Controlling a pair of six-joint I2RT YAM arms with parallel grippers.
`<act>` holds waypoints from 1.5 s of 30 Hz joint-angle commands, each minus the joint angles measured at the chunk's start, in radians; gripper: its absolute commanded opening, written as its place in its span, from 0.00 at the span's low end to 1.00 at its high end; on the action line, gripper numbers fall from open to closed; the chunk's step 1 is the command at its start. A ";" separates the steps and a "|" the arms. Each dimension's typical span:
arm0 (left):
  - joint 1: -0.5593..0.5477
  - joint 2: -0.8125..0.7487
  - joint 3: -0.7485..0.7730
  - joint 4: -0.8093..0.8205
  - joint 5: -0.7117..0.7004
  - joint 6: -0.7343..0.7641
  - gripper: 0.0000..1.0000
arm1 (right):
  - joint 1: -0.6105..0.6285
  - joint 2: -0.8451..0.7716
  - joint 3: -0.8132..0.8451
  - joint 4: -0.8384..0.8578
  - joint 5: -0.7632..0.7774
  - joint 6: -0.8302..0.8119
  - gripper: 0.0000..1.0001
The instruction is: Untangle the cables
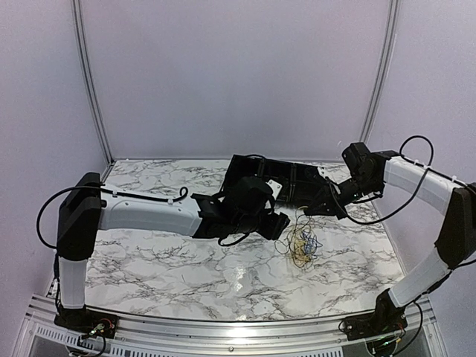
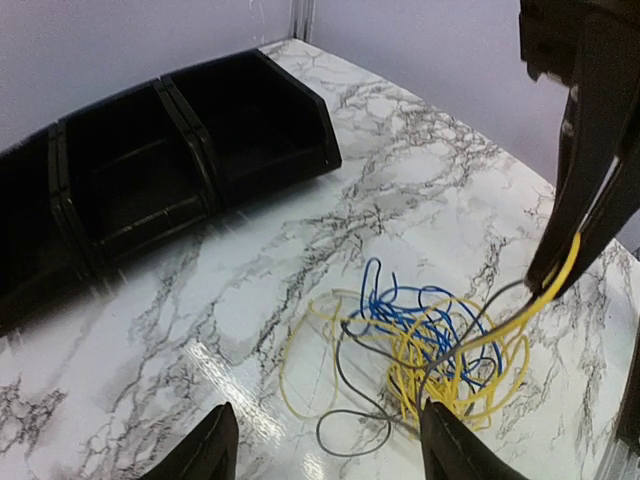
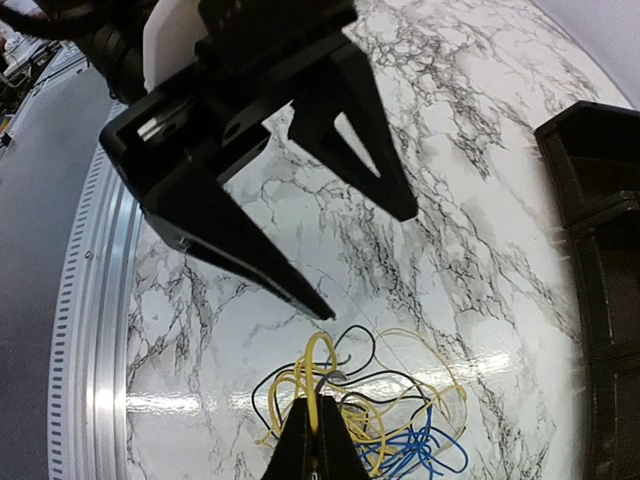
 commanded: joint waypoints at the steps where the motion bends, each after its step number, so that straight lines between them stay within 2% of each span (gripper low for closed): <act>1: -0.002 -0.069 0.008 0.068 -0.096 0.108 0.64 | 0.017 0.045 0.070 -0.148 -0.083 -0.108 0.03; 5: 0.000 -0.054 0.030 0.096 0.019 0.175 0.61 | 0.020 0.064 0.091 -0.144 -0.077 -0.091 0.04; 10: 0.000 -0.035 0.054 0.093 0.161 0.163 0.56 | 0.020 0.071 0.098 -0.120 -0.055 -0.071 0.05; 16: 0.003 -0.019 0.061 0.098 0.215 0.152 0.51 | 0.021 0.060 0.082 -0.103 -0.039 -0.060 0.06; 18: 0.004 -0.024 0.064 0.084 0.230 0.150 0.52 | 0.020 0.056 0.070 -0.095 -0.031 -0.060 0.06; 22: 0.015 -0.045 0.029 0.119 0.349 0.141 0.59 | 0.020 0.048 0.060 -0.084 -0.025 -0.054 0.06; 25: 0.019 -0.035 0.036 0.122 0.394 0.138 0.57 | 0.020 0.047 0.061 -0.076 -0.021 -0.046 0.06; 33: 0.021 0.017 0.084 0.106 0.269 0.136 0.35 | 0.020 0.041 0.064 -0.091 -0.023 -0.060 0.06; 36: 0.025 0.026 0.089 0.103 0.232 0.146 0.32 | 0.020 0.037 0.060 -0.103 -0.031 -0.072 0.06; 40: 0.033 0.036 0.092 0.102 0.223 0.141 0.21 | 0.020 0.034 0.053 -0.106 -0.041 -0.078 0.06; 43: 0.035 0.034 0.086 0.104 0.205 0.138 0.20 | 0.020 0.032 0.051 -0.109 -0.045 -0.082 0.06; 45: 0.035 0.028 0.074 0.106 0.205 0.137 0.27 | 0.021 0.031 0.050 -0.111 -0.043 -0.083 0.06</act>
